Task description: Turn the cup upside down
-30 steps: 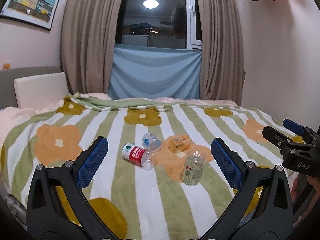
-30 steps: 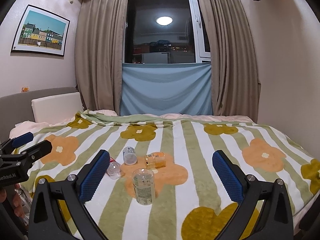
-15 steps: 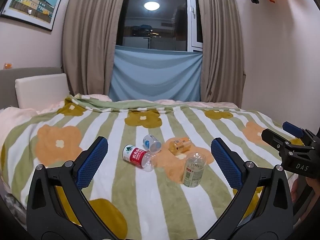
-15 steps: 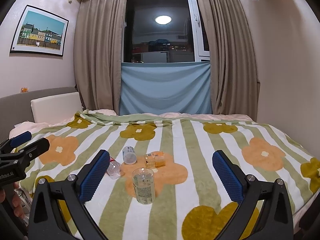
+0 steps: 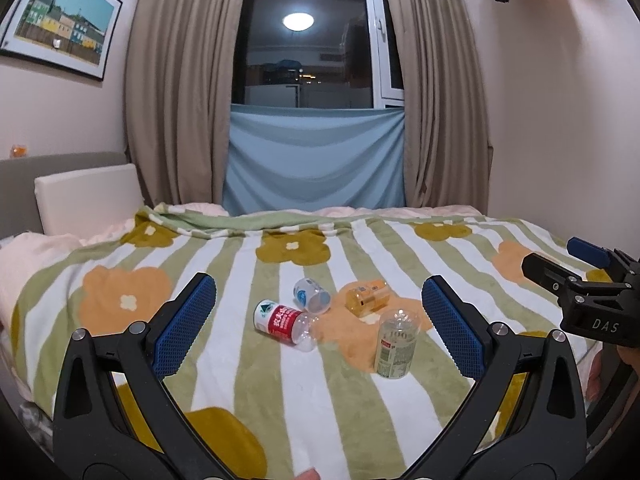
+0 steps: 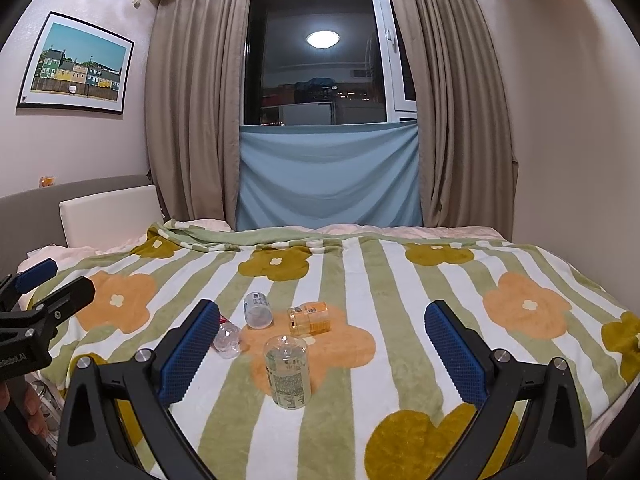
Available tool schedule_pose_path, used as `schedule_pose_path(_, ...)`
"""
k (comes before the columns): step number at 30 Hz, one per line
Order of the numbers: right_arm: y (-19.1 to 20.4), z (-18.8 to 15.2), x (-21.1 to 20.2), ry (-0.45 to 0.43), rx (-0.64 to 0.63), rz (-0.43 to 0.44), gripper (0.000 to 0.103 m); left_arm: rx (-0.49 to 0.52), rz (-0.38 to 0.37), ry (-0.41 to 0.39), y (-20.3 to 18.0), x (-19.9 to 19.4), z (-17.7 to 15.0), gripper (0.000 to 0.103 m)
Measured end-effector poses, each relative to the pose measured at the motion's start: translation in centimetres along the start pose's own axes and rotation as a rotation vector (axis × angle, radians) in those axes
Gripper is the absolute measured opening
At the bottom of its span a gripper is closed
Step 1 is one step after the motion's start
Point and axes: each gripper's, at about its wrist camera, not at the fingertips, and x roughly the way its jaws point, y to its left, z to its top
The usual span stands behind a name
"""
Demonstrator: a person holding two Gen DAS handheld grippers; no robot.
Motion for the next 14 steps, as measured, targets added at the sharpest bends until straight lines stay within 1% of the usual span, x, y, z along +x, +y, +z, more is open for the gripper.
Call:
schedule_pose_path(5,-0.04,-0.05,0.22,0.005,-0.002,0.000,0.102,0.007,0.045,-0.028,0.04,-0.17,0.02,0.103)
schedule_pose_path(11,-0.02,0.00,0.25,0.007,0.000,0.000,0.102,-0.007,0.049,-0.031,0.24,-0.12,-0.05,0.103)
schedule_pose_path(14,-0.11,-0.01,0.32,0.006,0.000,-0.001,0.102,-0.017,0.034,-0.033,0.40,-0.09,-0.18,0.103)
